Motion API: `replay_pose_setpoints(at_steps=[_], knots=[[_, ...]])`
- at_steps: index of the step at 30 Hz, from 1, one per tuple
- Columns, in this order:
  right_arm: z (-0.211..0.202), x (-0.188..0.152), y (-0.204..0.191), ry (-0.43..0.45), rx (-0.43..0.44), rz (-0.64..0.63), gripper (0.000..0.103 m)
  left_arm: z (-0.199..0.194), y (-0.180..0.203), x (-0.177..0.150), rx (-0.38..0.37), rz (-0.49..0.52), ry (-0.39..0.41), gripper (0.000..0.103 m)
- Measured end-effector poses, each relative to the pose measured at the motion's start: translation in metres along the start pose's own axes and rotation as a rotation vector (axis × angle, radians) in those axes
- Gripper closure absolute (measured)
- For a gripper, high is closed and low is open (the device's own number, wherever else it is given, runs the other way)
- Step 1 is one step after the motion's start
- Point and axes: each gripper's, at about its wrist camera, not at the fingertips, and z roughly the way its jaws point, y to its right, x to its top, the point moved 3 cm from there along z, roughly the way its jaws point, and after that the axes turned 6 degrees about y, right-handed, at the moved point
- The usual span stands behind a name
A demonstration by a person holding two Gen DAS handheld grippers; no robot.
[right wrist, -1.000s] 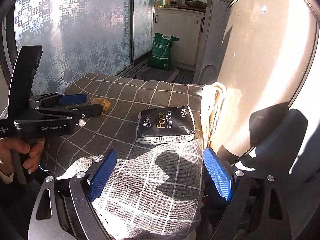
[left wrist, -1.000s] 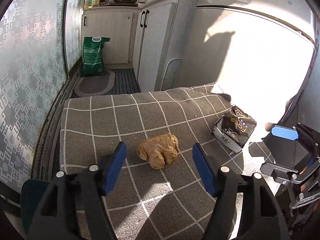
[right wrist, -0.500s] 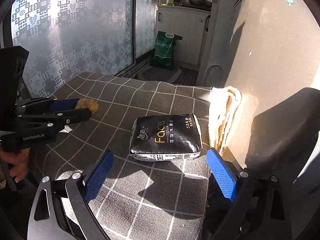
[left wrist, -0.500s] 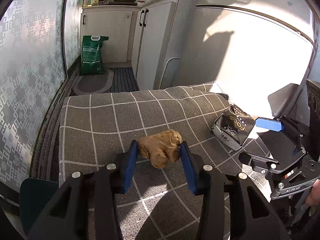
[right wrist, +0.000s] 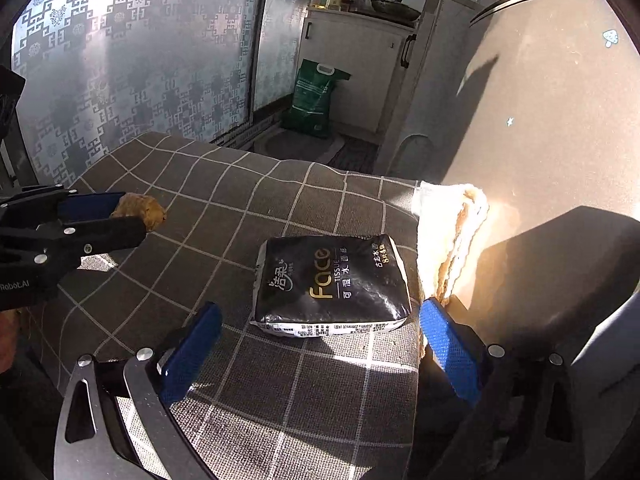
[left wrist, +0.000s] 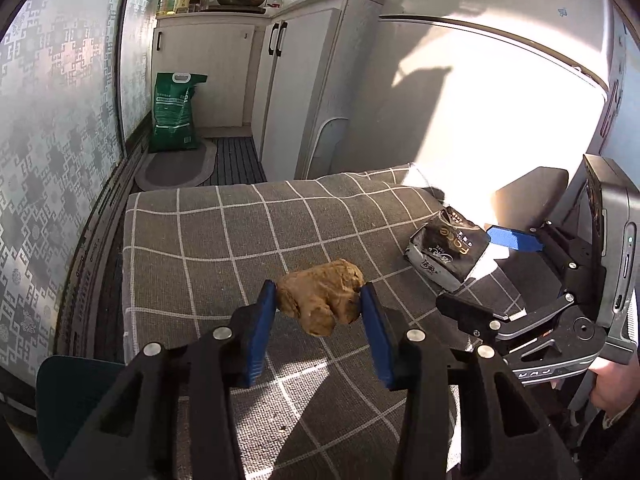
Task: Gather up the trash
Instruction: 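Grasp the black Face tissue bag with the right tool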
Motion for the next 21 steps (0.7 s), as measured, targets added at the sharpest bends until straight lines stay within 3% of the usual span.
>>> replay_pose_setpoints(at_steps=[6,15,19,21], knots=[[0.009,0.004,-0.003,-0.022,-0.066,0.012,0.003,-0.005,-0.001,0.001,-0.009,0.000,0.009,0.057],[0.022,0.009,-0.007,-0.055,-0.059,0.064,0.005,-0.011,-0.003,0.001,-0.024,0.006,0.013,0.057],[0.021,0.009,-0.001,-0.045,-0.047,0.082,0.025,-0.015,-0.005,0.002,-0.033,0.009,0.025,0.057],[0.020,0.009,-0.001,-0.042,-0.045,0.083,0.028,-0.018,-0.006,0.002,-0.035,0.005,0.034,0.057]])
